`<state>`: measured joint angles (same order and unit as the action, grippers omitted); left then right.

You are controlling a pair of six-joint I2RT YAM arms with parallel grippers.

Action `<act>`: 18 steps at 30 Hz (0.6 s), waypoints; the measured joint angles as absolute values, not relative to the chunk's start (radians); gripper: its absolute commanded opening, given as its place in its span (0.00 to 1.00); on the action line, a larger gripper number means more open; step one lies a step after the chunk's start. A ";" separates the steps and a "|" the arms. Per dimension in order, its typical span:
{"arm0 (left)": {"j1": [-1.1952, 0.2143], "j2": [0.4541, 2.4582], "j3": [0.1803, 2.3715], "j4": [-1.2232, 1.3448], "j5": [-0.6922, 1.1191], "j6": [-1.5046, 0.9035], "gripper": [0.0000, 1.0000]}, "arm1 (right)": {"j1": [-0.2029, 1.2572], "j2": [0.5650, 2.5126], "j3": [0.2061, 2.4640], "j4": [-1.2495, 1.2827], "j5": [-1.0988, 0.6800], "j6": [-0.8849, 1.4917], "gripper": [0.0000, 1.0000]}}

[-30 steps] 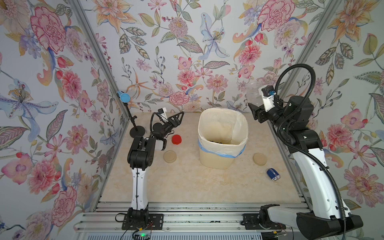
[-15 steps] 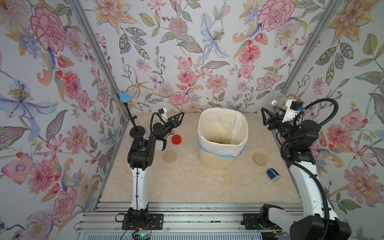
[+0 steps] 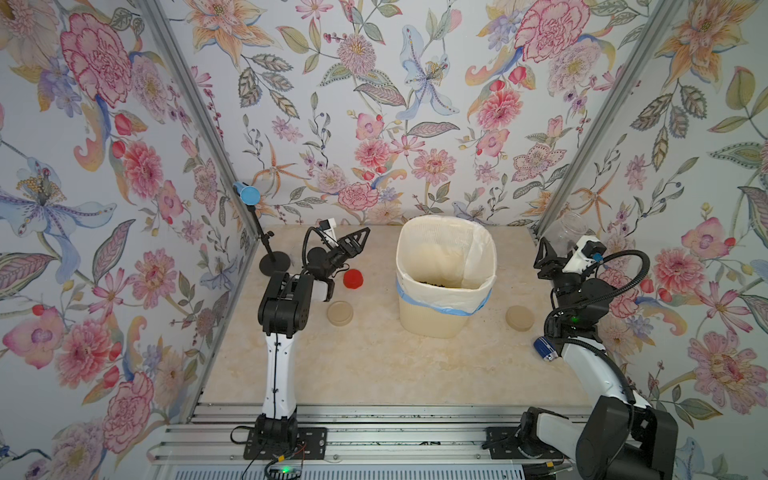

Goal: Empty moldy tea leaves from jars
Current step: Place the lid at the center of the board.

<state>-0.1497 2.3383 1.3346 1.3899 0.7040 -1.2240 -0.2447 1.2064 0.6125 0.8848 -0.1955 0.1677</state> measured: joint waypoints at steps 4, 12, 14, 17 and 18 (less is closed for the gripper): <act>-0.150 2.368 1.380 1.391 0.708 -1.223 1.00 | -0.260 1.342 0.605 0.953 -0.189 0.149 0.60; -0.160 2.387 1.411 1.351 0.707 -1.204 1.00 | -0.263 1.613 0.671 1.057 -0.179 0.145 0.60; -0.164 2.394 1.428 1.346 0.707 -1.204 1.00 | -0.263 1.685 0.714 1.072 -0.178 0.146 0.59; -0.171 2.406 1.442 1.346 0.707 -1.204 1.00 | -0.263 1.791 0.789 1.080 -0.178 0.146 0.60; -0.174 2.410 1.444 1.346 0.707 -1.204 1.00 | -0.263 1.827 0.817 1.081 -0.178 0.145 0.60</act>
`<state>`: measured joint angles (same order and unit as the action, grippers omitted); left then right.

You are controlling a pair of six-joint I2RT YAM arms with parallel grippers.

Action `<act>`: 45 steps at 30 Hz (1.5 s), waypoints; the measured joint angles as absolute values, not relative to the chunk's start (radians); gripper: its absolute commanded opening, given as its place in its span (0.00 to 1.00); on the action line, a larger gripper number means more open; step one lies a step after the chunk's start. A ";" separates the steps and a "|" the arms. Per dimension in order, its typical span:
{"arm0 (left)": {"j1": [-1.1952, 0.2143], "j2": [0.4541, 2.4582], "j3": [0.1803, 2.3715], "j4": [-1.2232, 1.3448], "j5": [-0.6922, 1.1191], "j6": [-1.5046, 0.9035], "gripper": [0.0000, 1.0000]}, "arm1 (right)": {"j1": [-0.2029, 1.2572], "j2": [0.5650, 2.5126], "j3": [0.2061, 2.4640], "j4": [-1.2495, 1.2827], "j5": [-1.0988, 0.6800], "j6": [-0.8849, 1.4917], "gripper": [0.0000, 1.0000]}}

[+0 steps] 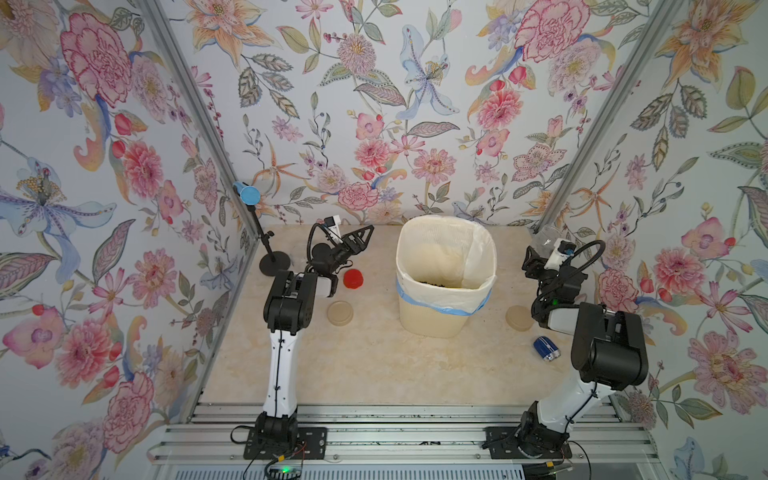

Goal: Empty moldy tea leaves from jars
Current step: Place the lid at the center of the board.

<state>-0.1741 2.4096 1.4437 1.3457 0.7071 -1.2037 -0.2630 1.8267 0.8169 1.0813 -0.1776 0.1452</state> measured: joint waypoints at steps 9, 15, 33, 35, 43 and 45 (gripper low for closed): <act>-0.176 2.432 1.464 1.335 0.708 -1.205 1.00 | -0.232 2.061 1.009 1.055 -0.163 0.118 0.60; -0.176 2.432 1.470 1.337 0.708 -1.205 1.00 | -0.203 2.144 1.082 1.050 -0.129 0.102 0.65; -0.176 2.443 1.473 1.337 0.708 -1.205 1.00 | -0.179 2.188 1.197 0.993 -0.122 0.067 0.71; -0.176 2.446 1.473 1.336 0.708 -1.205 1.00 | -0.179 2.188 1.197 0.991 -0.124 0.067 0.71; -0.176 2.449 1.473 1.336 0.708 -1.205 1.00 | -0.181 2.188 1.197 0.992 -0.149 0.068 0.66; -0.176 2.449 1.473 1.336 0.709 -1.205 1.00 | -0.184 2.188 1.189 1.006 -0.154 0.070 0.66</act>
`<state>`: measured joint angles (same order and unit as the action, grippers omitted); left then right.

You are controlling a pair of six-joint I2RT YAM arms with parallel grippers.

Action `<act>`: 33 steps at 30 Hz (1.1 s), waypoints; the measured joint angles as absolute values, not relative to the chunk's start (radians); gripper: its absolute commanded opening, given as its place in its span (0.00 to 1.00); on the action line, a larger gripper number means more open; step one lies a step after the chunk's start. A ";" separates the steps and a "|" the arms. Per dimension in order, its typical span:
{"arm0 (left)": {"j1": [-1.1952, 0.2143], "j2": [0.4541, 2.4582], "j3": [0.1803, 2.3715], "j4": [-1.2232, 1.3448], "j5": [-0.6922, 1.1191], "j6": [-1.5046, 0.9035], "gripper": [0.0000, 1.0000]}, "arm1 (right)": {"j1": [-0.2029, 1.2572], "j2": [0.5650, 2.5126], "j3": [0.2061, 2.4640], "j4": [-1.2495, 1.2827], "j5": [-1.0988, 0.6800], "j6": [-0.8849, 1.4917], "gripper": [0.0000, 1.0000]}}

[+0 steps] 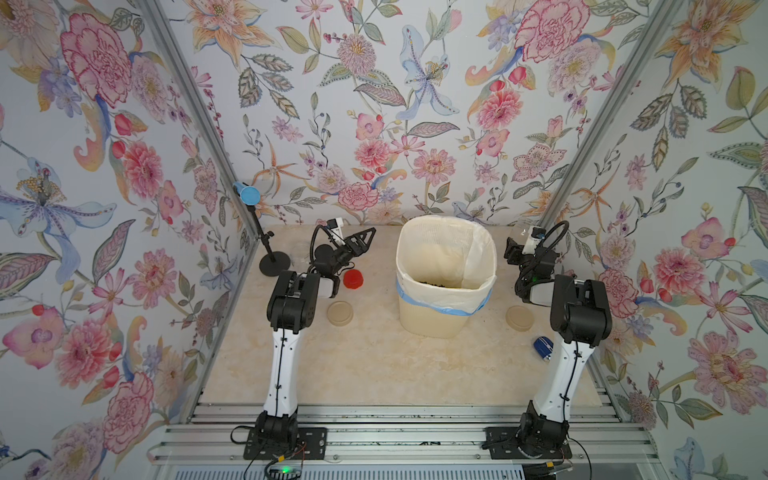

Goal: Empty moldy tea leaves from jars
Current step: Place the lid at the center of the board.

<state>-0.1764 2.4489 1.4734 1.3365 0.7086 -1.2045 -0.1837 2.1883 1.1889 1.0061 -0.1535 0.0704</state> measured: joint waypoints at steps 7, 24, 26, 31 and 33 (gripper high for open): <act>-0.176 2.376 1.439 1.136 0.708 -1.086 1.00 | -0.201 2.045 0.946 1.045 -0.185 0.080 0.67; -0.442 1.759 1.937 -0.038 0.688 -0.450 1.00 | -0.153 1.252 0.576 0.976 -0.224 -0.036 0.67; -0.513 1.816 2.124 -0.187 0.673 -0.393 1.00 | -0.122 1.185 0.566 0.948 -0.221 -0.061 0.67; -0.641 1.967 2.486 -0.485 0.655 -0.291 1.00 | -0.059 1.065 0.559 0.845 -0.206 -0.118 0.67; -0.669 2.031 2.597 -0.580 0.650 -0.260 1.00 | -0.028 1.018 0.562 0.785 -0.204 -0.146 0.67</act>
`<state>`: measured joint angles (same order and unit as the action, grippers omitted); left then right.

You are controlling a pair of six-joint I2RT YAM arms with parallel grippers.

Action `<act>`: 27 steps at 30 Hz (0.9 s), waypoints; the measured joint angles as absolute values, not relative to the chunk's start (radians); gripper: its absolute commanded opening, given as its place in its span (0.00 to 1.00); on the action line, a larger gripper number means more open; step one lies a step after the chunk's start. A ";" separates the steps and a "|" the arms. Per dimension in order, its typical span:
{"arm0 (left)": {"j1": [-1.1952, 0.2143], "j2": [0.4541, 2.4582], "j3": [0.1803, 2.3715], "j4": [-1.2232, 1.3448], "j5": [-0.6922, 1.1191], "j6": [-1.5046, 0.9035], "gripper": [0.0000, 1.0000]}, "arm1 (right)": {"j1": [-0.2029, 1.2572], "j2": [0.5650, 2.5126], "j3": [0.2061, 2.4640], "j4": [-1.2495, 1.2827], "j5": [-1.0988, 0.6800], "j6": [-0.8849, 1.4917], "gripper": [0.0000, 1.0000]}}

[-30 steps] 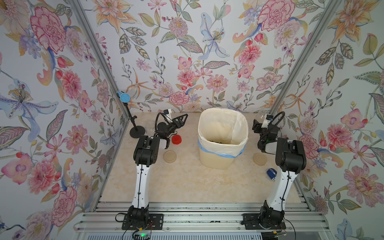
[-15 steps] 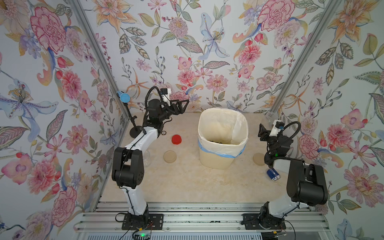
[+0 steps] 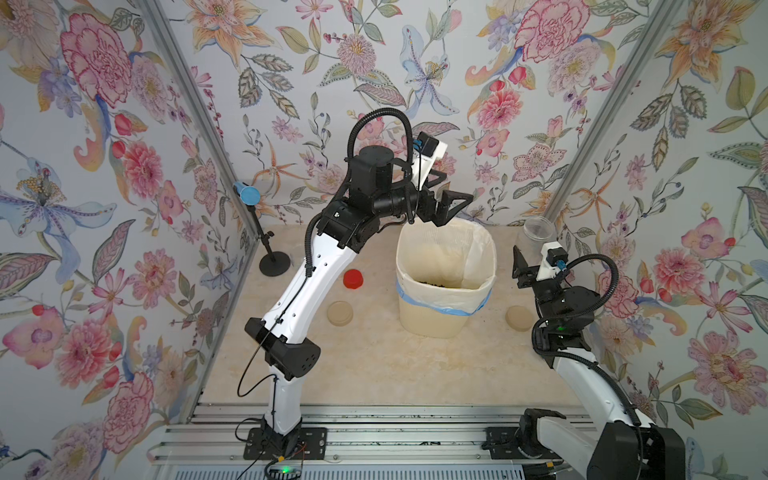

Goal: Empty moldy tea leaves from jars
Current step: Place the lid at the center of the board.

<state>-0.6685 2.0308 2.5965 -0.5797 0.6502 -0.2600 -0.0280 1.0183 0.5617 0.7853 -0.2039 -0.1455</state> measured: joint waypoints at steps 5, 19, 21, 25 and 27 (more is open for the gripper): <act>-0.690 2.092 2.628 -0.706 0.651 -0.215 1.00 | 0.083 0.933 0.591 0.646 -0.189 -0.234 0.67; -0.771 2.069 2.475 -0.696 0.725 -0.191 1.00 | 0.302 0.901 0.715 0.411 -0.092 -0.425 0.67; -0.776 2.060 2.448 -0.685 0.730 -0.191 1.00 | 0.306 0.900 0.719 0.406 -0.088 -0.432 0.67; -0.782 2.059 2.450 -0.686 0.719 -0.186 1.00 | 0.314 0.900 0.722 0.395 -0.084 -0.438 0.66; -0.788 2.059 2.455 -0.687 0.702 -0.179 0.99 | 0.319 0.900 0.730 0.381 -0.080 -0.439 0.66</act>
<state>-0.7876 2.0594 2.4554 -0.6872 0.7017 -0.1787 0.3191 0.9001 0.7296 0.3809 -0.0803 -0.4385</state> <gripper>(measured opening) 0.994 0.707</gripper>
